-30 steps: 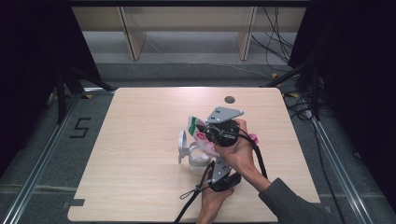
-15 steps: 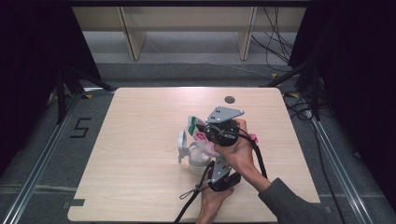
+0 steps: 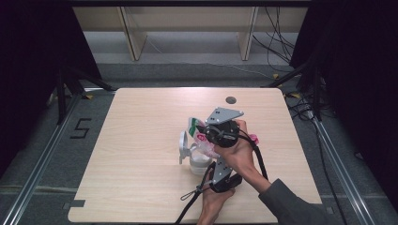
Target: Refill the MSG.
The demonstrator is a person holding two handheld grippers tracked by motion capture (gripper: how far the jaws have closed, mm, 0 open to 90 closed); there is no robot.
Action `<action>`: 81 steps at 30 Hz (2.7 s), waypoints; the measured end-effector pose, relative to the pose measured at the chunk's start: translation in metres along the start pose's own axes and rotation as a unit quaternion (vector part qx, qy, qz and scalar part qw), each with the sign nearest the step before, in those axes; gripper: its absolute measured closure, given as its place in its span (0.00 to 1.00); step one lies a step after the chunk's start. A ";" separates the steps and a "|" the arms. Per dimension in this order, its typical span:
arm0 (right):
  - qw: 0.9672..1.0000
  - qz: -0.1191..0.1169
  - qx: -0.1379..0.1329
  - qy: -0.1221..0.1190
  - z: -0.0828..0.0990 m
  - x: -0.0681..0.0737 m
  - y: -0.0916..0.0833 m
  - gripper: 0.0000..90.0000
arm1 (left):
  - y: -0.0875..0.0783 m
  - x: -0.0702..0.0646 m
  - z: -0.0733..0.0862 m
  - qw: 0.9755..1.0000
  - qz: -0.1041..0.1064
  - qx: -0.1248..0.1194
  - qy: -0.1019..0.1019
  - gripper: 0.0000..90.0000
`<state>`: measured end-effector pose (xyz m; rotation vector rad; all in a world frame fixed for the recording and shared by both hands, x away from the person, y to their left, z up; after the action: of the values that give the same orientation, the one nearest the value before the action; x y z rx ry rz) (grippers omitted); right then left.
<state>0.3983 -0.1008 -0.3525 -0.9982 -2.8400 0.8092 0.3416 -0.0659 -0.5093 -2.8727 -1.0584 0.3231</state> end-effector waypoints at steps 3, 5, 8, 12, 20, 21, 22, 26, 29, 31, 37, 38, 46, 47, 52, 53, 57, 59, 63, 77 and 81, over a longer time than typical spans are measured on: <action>1.000 0.001 0.004 0.001 0.001 0.001 0.001 1.00 | 0.000 0.000 0.001 1.000 0.001 -0.001 -0.002 0.79; 1.000 -0.003 0.008 0.009 0.001 0.003 0.001 1.00 | 0.000 0.001 0.000 1.000 0.003 -0.001 -0.004 0.78; 1.000 -0.003 0.002 0.002 0.000 0.002 0.001 1.00 | 0.000 0.001 0.001 1.000 0.003 -0.001 -0.004 0.78; 1.000 -0.002 0.009 -0.003 0.000 0.003 0.003 1.00 | 0.000 0.001 0.001 1.000 0.004 -0.004 -0.004 0.78; 1.000 0.001 0.002 0.006 -0.001 0.002 0.001 1.00 | 0.000 0.000 0.001 1.000 0.002 -0.001 -0.003 0.78; 1.000 0.000 0.005 0.005 0.000 0.002 0.001 1.00 | 0.000 0.000 0.001 1.000 0.002 -0.001 -0.004 0.79; 1.000 0.002 0.006 0.003 0.000 0.003 0.002 1.00 | 0.001 0.000 0.001 1.000 0.003 -0.004 -0.004 0.79; 1.000 -0.001 0.002 -0.009 -0.001 0.003 0.002 1.00 | 0.000 0.001 0.001 1.000 0.003 -0.003 -0.004 0.79; 1.000 0.003 0.006 -0.004 0.000 0.005 0.003 1.00 | 0.000 0.000 0.001 1.000 0.003 -0.003 -0.007 0.78; 1.000 -0.002 0.007 -0.002 -0.001 0.004 0.001 1.00 | 0.000 0.001 0.001 1.000 0.003 -0.004 -0.005 0.78; 1.000 -0.002 0.005 -0.010 -0.002 0.004 0.002 1.00 | 0.000 0.001 0.001 1.000 0.002 -0.004 -0.005 0.79; 1.000 -0.002 0.006 -0.013 -0.001 0.004 0.002 1.00 | 0.000 0.000 0.001 1.000 0.001 -0.002 -0.006 0.79; 1.000 0.003 0.009 -0.010 -0.001 0.008 0.003 1.00 | 0.000 0.000 0.001 1.000 0.000 -0.006 -0.007 0.79; 1.000 0.000 0.007 -0.015 -0.001 0.007 0.003 1.00 | 0.000 0.001 0.001 1.000 -0.001 -0.007 -0.005 0.79; 1.000 0.001 0.010 -0.016 0.000 0.008 0.005 1.00 | 0.003 -0.004 0.002 0.999 0.007 -0.024 -0.030 0.79; 1.000 0.005 0.011 -0.015 -0.001 0.009 0.004 1.00 | 0.000 0.000 0.001 1.000 0.002 -0.009 -0.006 0.79; 0.999 0.006 0.010 -0.030 -0.001 0.010 0.004 1.00 | 0.004 -0.006 0.001 0.998 0.007 -0.038 -0.047 0.79; 0.999 0.005 0.012 -0.031 -0.001 0.011 0.004 1.00 | 0.004 -0.005 0.001 0.998 0.005 -0.038 -0.040 0.79; 1.000 0.005 0.005 -0.021 -0.001 0.009 0.004 1.00 | 0.004 -0.006 0.001 0.998 0.005 -0.039 -0.045 0.79; 0.999 0.006 0.015 -0.028 -0.001 0.012 0.004 1.00 | 0.004 -0.006 0.001 0.998 0.007 -0.041 -0.049 0.79; 1.000 0.003 0.005 -0.027 -0.002 0.009 0.003 1.00 | 0.002 -0.005 0.001 0.999 0.008 -0.032 -0.036 0.79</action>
<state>0.3933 -0.0923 -0.3534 -0.9989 -2.8764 0.8614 0.3393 -0.0707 -0.5097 -2.9480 -1.0783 0.4023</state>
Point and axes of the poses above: each handheld gripper's, and its own axes: y roughly forward along the jaws, z roughly out of its underside, x roughly to its left, the point moved 1 cm from there along y, roughly forward along the jaws, and after that the axes turned 2 degrees about -x, right-handed, at the moved point
